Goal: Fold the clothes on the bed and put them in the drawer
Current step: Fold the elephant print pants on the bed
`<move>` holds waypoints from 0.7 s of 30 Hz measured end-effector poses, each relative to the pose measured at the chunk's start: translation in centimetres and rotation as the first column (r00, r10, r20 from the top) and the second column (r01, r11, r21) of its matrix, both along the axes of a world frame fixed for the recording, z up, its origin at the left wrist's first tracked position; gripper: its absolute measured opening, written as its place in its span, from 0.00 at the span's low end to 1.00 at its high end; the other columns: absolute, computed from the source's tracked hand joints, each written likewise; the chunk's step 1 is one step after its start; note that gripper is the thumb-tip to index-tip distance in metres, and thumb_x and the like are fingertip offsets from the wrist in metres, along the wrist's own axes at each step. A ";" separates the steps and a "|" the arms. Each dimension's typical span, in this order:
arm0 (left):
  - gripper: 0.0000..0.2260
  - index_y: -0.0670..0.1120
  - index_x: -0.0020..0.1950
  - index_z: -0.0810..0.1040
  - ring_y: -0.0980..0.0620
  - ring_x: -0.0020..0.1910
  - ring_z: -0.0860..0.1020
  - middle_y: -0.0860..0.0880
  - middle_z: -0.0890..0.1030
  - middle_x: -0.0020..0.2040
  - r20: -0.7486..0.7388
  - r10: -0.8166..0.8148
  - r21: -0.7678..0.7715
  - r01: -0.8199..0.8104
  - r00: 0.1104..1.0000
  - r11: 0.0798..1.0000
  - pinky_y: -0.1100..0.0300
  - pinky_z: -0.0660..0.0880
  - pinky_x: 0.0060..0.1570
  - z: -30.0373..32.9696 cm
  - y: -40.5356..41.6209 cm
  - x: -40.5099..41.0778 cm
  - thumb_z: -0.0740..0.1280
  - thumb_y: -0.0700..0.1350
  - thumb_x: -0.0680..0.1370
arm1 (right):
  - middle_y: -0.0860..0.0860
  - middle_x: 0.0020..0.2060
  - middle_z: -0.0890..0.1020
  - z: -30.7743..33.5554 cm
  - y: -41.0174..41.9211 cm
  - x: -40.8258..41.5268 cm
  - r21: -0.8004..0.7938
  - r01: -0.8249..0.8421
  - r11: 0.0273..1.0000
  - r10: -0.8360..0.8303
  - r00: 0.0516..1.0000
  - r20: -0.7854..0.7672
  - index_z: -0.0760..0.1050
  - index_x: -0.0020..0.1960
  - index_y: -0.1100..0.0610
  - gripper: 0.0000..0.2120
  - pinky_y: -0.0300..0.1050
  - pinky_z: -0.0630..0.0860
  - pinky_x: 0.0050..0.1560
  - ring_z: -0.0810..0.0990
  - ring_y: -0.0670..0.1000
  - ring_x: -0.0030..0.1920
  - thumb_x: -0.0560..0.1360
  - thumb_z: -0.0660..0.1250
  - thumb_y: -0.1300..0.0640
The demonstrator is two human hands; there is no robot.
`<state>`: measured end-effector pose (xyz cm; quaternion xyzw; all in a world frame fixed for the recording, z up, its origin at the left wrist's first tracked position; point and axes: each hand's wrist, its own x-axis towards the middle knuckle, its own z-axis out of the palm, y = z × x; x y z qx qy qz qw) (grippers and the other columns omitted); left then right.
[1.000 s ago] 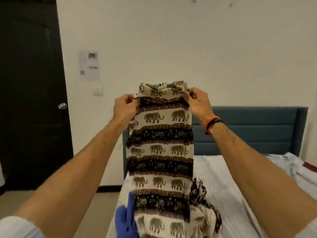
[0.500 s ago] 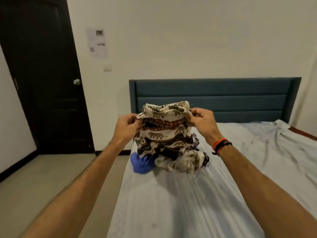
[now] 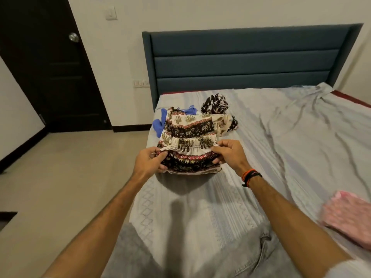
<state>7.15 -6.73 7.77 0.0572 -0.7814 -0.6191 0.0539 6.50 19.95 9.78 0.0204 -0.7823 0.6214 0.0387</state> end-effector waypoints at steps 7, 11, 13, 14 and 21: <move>0.08 0.40 0.56 0.78 0.46 0.30 0.82 0.40 0.85 0.39 0.095 0.039 -0.066 -0.033 0.995 0.997 0.61 0.76 0.23 -3.7 -0.1 -1.5 0.70 0.43 0.79 | 0.56 0.44 0.85 -4.2 -0.8 -2.1 0.078 0.035 0.996 -0.047 0.988 0.145 0.79 0.51 0.61 0.09 0.41 0.75 0.28 0.84 0.52 0.32 0.77 0.71 0.55; 0.10 0.42 0.56 0.78 0.47 0.33 0.85 0.44 0.85 0.45 0.125 0.053 -0.123 -0.038 0.991 0.992 0.57 0.78 0.28 -5.2 -0.1 -4.5 0.71 0.46 0.78 | 0.53 0.50 0.84 -5.7 -1.1 -5.1 0.163 0.051 0.985 -0.083 0.978 0.194 0.77 0.62 0.62 0.18 0.36 0.74 0.27 0.85 0.51 0.33 0.78 0.70 0.51; 0.09 0.44 0.53 0.79 0.48 0.33 0.85 0.46 0.85 0.46 0.139 0.059 -0.151 -0.038 0.989 0.988 0.57 0.77 0.29 -5.4 0.1 -6.7 0.71 0.48 0.78 | 0.51 0.49 0.83 -5.9 -1.3 -7.4 0.212 0.048 0.976 -0.092 0.975 0.202 0.76 0.64 0.62 0.19 0.36 0.75 0.26 0.85 0.50 0.32 0.78 0.69 0.51; 0.07 0.46 0.51 0.78 0.48 0.33 0.85 0.47 0.85 0.46 0.146 0.062 -0.165 -0.037 0.987 0.986 0.58 0.77 0.28 -5.3 0.2 -7.7 0.71 0.48 0.78 | 0.50 0.48 0.82 -5.8 -1.4 -8.4 0.237 0.044 0.970 -0.093 0.976 0.198 0.76 0.64 0.62 0.19 0.36 0.76 0.27 0.85 0.50 0.32 0.78 0.69 0.51; 0.19 0.46 0.64 0.74 0.49 0.56 0.79 0.47 0.78 0.61 0.075 0.089 -0.355 -0.057 0.993 0.933 0.50 0.76 0.62 -3.6 1.1 -18.3 0.72 0.50 0.77 | 0.59 0.61 0.80 -4.3 -3.0 -19.1 0.510 0.208 0.835 -0.262 0.964 0.036 0.71 0.67 0.61 0.22 0.54 0.80 0.57 0.83 0.57 0.54 0.79 0.68 0.51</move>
